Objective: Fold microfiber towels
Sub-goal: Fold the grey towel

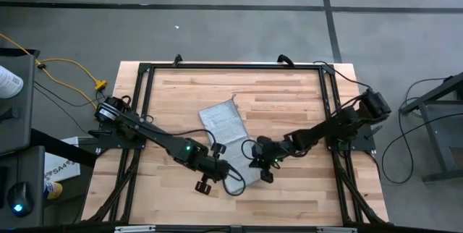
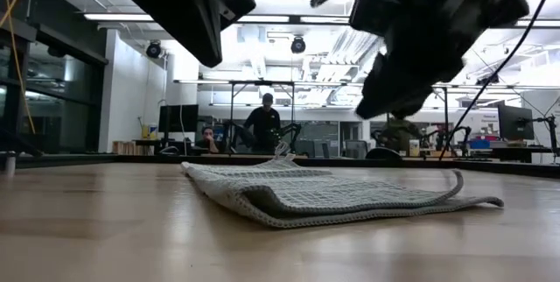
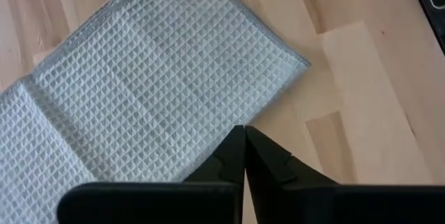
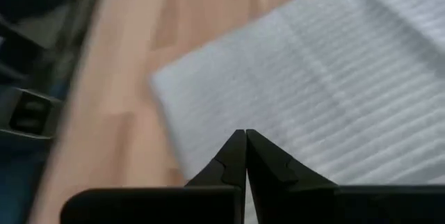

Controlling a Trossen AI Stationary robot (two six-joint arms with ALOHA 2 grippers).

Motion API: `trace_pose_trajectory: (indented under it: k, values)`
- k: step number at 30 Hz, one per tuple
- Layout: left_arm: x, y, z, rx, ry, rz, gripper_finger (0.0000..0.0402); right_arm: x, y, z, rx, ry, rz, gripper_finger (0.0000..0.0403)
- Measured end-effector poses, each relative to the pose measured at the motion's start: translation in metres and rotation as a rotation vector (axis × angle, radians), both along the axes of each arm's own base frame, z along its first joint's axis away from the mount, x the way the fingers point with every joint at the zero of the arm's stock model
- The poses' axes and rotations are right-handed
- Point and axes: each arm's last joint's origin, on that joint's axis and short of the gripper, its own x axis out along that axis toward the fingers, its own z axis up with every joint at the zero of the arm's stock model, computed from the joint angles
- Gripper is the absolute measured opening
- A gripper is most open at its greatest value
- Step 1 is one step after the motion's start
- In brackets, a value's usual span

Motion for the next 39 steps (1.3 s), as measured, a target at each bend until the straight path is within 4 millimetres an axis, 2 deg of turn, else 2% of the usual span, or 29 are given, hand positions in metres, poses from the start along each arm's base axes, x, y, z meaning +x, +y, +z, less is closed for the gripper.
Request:
trace_pose_trajectory:
  k: [8,15,19,26,33,39]
  values:
    - [0.002,0.000,0.001,-0.037,-0.013,0.042,0.0019,0.013,-0.053,-0.006,-0.068,0.002,-0.069,0.0002]
    - [0.005,-0.001,0.003,-0.036,-0.063,0.080,0.0019,0.020,-0.099,-0.002,-0.038,-0.056,-0.087,0.0002]
    - [0.013,-0.003,-0.016,-0.016,-0.074,0.136,0.0019,0.020,-0.118,-0.001,-0.030,-0.067,-0.095,0.0002]
    - [0.028,-0.009,-0.058,0.055,-0.076,0.262,0.0004,0.024,-0.132,0.002,-0.029,-0.099,-0.056,0.0002]
    - [0.038,-0.017,-0.071,0.001,-0.128,0.314,0.0002,0.041,-0.139,-0.009,-0.025,-0.083,-0.011,0.0002]
    - [0.034,-0.022,-0.072,-0.007,-0.119,0.323,0.0001,0.058,-0.143,-0.027,-0.025,-0.024,-0.005,0.0002]
